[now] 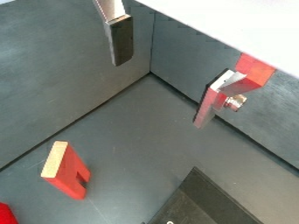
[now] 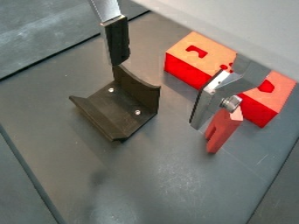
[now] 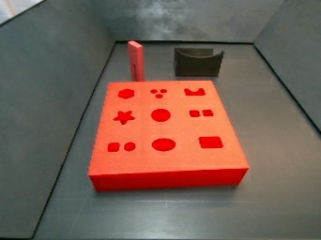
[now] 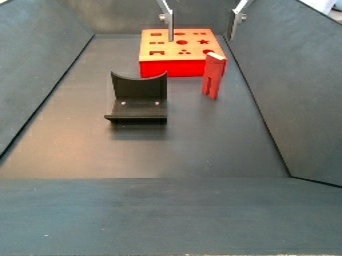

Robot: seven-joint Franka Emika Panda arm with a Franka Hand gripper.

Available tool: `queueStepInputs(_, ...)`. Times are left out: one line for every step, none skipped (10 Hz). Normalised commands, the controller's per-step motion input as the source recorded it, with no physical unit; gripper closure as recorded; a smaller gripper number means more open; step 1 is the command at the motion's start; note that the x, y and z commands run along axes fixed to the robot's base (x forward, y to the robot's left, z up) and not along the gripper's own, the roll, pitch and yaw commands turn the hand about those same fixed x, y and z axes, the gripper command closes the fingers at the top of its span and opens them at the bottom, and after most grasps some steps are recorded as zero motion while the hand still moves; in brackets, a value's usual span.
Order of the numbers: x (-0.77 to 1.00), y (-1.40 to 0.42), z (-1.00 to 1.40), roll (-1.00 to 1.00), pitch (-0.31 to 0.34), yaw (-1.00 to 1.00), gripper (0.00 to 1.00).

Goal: Pick up the double-square object. Move up. Move to above the board. Insert the double-square object.
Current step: Pick up the double-square object.

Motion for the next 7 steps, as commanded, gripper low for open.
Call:
queueStepInputs(-0.04,0.07,0.0,0.0,0.0,0.0,0.0)
queueStepInputs(0.02,-0.2,-0.06,0.0,0.0,0.38,0.0)
queueStepInputs(-0.25,-0.48,-0.11,0.02,-0.03,0.75,0.0)
queueStepInputs(-0.29,-0.42,-0.04,0.04,-0.06,0.83,0.0)
queueStepInputs(-0.31,-0.47,-0.01,0.06,-0.131,0.8,0.0)
queueStepInputs(-0.33,-0.44,-0.11,0.08,-0.166,0.82,0.0)
queueStepInputs(-0.36,-0.4,-0.18,0.11,-0.157,0.83,0.0)
